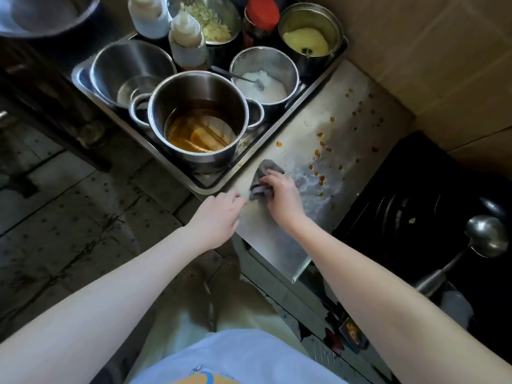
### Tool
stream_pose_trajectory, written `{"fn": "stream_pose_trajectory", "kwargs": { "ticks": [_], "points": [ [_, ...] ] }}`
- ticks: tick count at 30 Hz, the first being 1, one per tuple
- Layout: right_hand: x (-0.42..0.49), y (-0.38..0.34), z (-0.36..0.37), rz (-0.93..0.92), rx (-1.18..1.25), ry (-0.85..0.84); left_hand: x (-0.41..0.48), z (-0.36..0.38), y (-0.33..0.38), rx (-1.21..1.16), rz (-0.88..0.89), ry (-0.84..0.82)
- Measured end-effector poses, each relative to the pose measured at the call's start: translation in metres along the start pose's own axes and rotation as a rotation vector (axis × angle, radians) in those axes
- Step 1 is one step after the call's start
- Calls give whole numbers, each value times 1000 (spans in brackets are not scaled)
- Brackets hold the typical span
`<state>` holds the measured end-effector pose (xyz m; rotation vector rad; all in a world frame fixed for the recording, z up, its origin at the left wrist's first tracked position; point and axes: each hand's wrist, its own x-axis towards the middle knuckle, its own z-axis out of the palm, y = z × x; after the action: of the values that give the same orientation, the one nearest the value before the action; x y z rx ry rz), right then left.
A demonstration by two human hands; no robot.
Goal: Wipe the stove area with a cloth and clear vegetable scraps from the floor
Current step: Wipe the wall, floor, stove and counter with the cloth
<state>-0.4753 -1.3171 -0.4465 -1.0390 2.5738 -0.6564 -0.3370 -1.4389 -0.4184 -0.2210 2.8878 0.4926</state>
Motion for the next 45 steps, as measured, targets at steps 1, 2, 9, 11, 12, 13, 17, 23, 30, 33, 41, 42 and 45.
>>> {"fn": "stream_pose_trajectory", "kwargs": {
  "ticks": [1, 2, 9, 11, 12, 13, 17, 23, 30, 33, 41, 42, 45],
  "points": [
    [-6, 2, 2, -67, -42, -61, 1, 0, 0, 7, 0, 1],
    [-10, 6, 4, -135, -89, -124, 3, 0, 0, 13, 0, 0],
    [24, 30, -19, -246, -240, -237, 12, -1, 1, -48, -29, 9],
    [37, 35, -25, -211, -223, -181, 13, 0, 1, -55, -31, 10],
    [46, 37, -28, -188, -207, -146, 13, 1, 1, -58, -33, 10],
    [55, 39, -31, -147, -183, -102, 12, 2, 0, -62, -37, 10],
    [94, 51, -50, 203, -34, 110, 9, 5, -3, -82, -67, 12],
    [91, 34, -44, 302, 7, 187, 11, 6, -3, -182, -95, 33],
    [32, 21, -9, 71, -139, 40, 20, 5, 4, -198, -70, 31],
    [19, 40, -18, 151, -224, 29, 26, -1, 8, -199, -43, 3],
    [-17, 76, -44, 765, -55, 339, 58, -17, 16, -147, 83, -94],
    [-20, 75, -44, 793, -34, 360, 62, -18, 15, -138, 103, -103],
    [-21, 64, -38, 833, 1, 384, 68, -21, 11, -131, 142, -133]
  ]
}}
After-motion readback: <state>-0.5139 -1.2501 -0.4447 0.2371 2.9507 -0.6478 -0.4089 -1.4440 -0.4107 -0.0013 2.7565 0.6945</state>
